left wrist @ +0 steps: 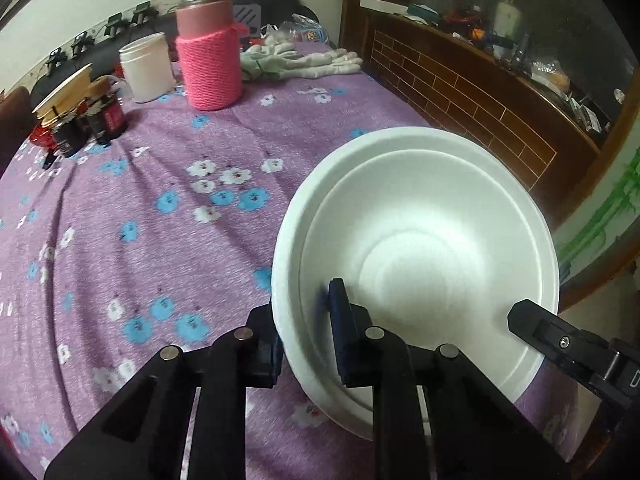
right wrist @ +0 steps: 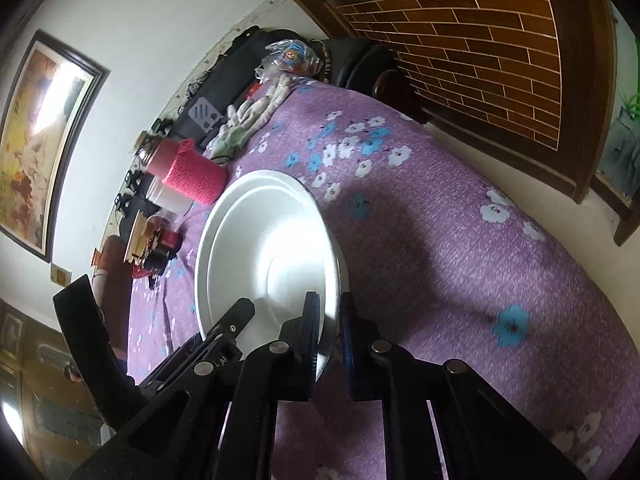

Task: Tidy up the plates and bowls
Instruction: 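Lift the white bowl and carry it over the red plate stack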

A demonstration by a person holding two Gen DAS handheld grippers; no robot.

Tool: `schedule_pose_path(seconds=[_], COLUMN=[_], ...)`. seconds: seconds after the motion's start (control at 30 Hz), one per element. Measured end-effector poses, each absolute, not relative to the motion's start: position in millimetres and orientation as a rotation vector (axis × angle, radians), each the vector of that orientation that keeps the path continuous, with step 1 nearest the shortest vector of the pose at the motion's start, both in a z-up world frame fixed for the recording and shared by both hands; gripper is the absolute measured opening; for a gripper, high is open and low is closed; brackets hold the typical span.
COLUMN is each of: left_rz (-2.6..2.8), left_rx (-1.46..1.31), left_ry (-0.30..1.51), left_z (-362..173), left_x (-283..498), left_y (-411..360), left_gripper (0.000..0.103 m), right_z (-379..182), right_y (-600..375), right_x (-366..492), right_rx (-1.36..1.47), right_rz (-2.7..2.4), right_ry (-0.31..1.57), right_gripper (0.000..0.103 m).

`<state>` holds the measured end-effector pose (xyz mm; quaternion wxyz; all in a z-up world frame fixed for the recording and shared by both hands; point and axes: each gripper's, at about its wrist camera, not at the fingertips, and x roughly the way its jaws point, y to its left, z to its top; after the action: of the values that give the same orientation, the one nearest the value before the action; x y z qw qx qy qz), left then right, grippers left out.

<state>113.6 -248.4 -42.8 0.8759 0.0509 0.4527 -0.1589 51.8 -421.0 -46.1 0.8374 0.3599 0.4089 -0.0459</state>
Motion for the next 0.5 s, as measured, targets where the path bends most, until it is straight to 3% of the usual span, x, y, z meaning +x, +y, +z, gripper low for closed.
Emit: schedule_pose_path(seconds=[0.5], left_rz=[-0.263], left_rx=[0.074], left_ry=[0.896], left_z=[-24.3], left_x=[75.7], left_y=[-188.8], left_gripper=[0.017], right_z=[-25.7], right_y=[-360.5], right_x=[22.7], right_rx=[0.671], right_rz=[-0.034], right_ry=[0.855], right_gripper=[0.01])
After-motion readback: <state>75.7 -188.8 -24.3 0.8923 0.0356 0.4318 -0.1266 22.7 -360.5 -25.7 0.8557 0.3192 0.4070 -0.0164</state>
